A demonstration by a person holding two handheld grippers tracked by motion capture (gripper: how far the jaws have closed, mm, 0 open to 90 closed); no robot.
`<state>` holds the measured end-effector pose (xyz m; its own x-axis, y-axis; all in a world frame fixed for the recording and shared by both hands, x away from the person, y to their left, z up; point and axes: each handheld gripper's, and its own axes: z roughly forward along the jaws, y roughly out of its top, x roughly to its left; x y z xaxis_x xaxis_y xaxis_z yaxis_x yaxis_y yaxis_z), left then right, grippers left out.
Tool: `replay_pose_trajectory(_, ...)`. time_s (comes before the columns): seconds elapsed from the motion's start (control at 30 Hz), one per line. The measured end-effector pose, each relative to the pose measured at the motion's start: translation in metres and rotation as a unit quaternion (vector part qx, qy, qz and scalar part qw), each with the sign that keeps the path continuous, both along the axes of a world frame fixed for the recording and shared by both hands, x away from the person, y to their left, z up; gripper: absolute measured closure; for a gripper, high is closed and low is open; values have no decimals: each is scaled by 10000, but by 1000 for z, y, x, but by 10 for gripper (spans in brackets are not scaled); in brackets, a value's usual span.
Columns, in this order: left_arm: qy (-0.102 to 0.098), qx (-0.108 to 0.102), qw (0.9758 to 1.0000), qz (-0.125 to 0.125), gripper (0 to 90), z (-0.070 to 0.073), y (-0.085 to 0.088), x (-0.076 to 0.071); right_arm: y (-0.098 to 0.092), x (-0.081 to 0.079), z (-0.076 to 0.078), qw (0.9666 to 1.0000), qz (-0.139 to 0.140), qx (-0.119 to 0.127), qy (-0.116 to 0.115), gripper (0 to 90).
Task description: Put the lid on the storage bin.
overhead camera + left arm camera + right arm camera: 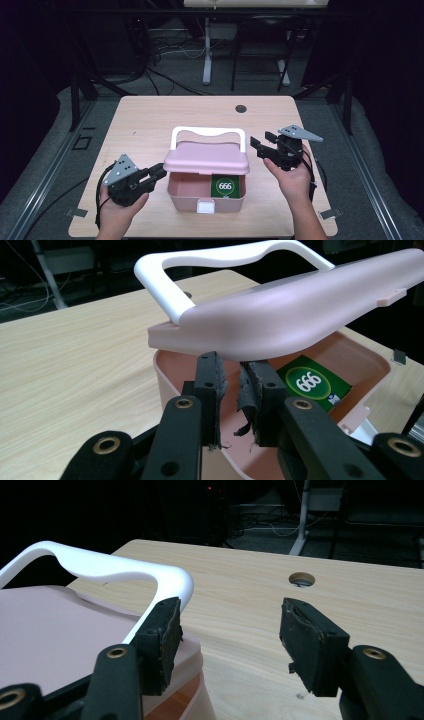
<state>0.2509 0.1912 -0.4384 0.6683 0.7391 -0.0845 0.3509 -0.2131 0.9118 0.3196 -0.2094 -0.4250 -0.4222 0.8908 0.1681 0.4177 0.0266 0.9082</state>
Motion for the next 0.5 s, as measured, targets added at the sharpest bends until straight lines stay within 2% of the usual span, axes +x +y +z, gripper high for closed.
replay_pose_trajectory(0.2,57,33,10000,-15,777,-5,1,-3,-1,-1,1,10000,-17,-4,-4,416)
replay_pose_trajectory(0.5,123,-32,9999,-16,777,-14,1,-8,-1,-1,2,10000,-25,12,-29,416)
